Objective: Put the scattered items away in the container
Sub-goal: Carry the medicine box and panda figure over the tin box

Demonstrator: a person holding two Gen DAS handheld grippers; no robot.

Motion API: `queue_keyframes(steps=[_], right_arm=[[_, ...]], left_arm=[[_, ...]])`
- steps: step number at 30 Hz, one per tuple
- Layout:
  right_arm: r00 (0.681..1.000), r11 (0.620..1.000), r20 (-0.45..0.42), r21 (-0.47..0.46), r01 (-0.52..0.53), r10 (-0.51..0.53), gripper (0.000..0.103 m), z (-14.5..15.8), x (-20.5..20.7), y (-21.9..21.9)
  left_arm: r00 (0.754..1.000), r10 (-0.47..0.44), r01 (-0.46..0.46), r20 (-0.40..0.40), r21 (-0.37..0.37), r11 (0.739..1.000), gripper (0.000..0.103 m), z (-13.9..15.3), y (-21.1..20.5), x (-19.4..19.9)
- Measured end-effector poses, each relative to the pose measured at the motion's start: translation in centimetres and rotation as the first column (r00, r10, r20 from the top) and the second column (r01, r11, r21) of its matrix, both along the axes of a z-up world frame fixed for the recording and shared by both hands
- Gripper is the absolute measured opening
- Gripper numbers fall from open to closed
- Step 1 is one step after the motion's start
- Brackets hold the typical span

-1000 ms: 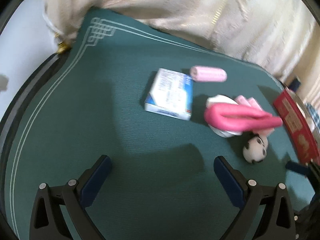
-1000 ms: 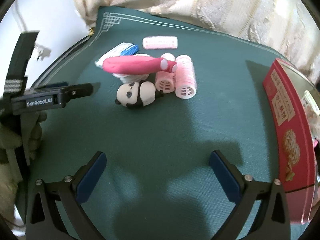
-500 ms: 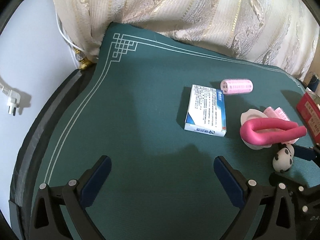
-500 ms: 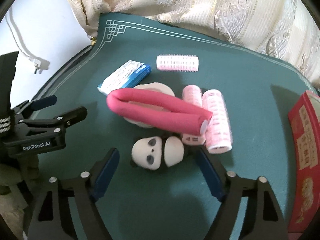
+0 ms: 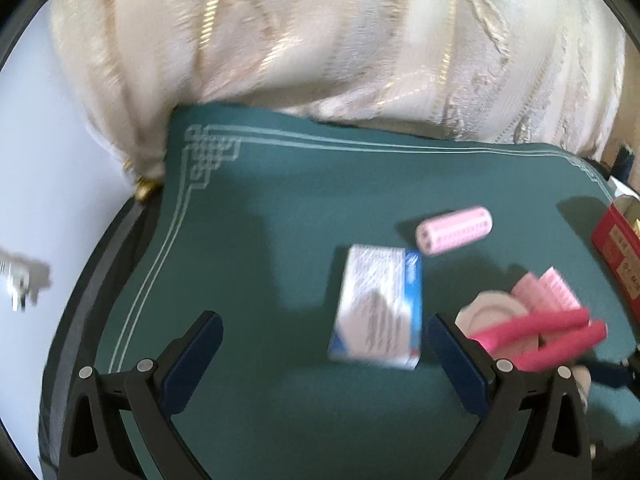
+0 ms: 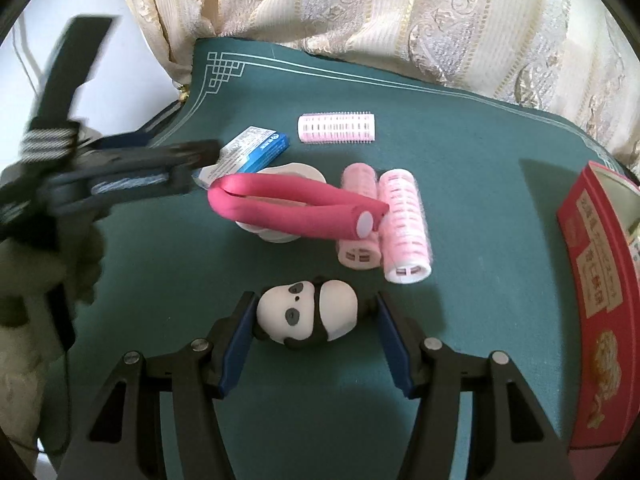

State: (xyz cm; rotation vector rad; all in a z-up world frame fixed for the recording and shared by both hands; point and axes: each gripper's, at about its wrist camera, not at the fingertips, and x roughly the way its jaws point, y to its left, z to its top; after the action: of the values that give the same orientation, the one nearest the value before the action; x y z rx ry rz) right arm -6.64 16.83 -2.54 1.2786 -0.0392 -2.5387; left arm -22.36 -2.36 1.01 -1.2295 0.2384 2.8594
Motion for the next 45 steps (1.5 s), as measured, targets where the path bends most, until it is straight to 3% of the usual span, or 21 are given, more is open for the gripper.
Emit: queue_keyframes(steps=[6,10,15,18,20,26,34,40,45], right_arm=[[1.0,0.999,-0.008,-0.037,0.007,-0.007,0.063,0.6,0.8,1.1],[1.0,0.998,-0.012,-0.054,0.011,-0.011,0.063,0.7,1.1,1.6],[1.0,0.997,-0.017,-0.071,0.017,-0.018,0.063,0.9,1.3,2.1],[0.999,0.997,-0.032,-0.078,0.022,-0.024,0.063,1.4,1.7,2.4],[0.999,0.996,-0.045,-0.08,0.026,-0.03,0.063,1.8,2.0,2.7],[0.995,0.994,-0.079,-0.095,0.057,-0.065,0.063,3.0,3.2,4.2],[0.978,0.981,-0.136,-0.135,0.139,-0.157,0.063,5.1,5.0,8.2],[0.937,0.956,-0.21,-0.146,0.253,-0.28,0.063,7.4,7.1,13.1],[0.899,0.922,-0.21,-0.144,0.36,-0.384,0.063,7.5,8.3,17.9]], left_arm=[[0.997,-0.05,0.054,0.061,-0.065,0.996,0.103,-1.9,2.4,-3.2],[0.991,-0.054,0.049,0.123,0.041,0.998,0.103,-2.6,1.1,-4.7],[0.986,-0.051,0.028,0.159,0.142,0.99,0.092,-3.9,-0.6,-5.2],[0.987,-0.067,0.045,0.145,0.15,0.988,0.076,-3.7,-0.4,-4.7],[0.989,-0.062,0.042,0.135,0.144,0.989,0.056,-3.4,-0.1,-4.4],[0.996,-0.022,0.011,0.091,0.12,0.993,0.056,-2.6,0.4,-2.9],[0.999,-0.037,0.04,-0.025,0.107,0.993,0.056,1.2,2.2,-0.8],[0.989,-0.121,0.131,-0.09,0.117,0.984,0.056,4.4,6.1,1.2],[0.969,-0.224,0.237,-0.099,0.152,0.959,0.056,5.7,11.0,2.6]])
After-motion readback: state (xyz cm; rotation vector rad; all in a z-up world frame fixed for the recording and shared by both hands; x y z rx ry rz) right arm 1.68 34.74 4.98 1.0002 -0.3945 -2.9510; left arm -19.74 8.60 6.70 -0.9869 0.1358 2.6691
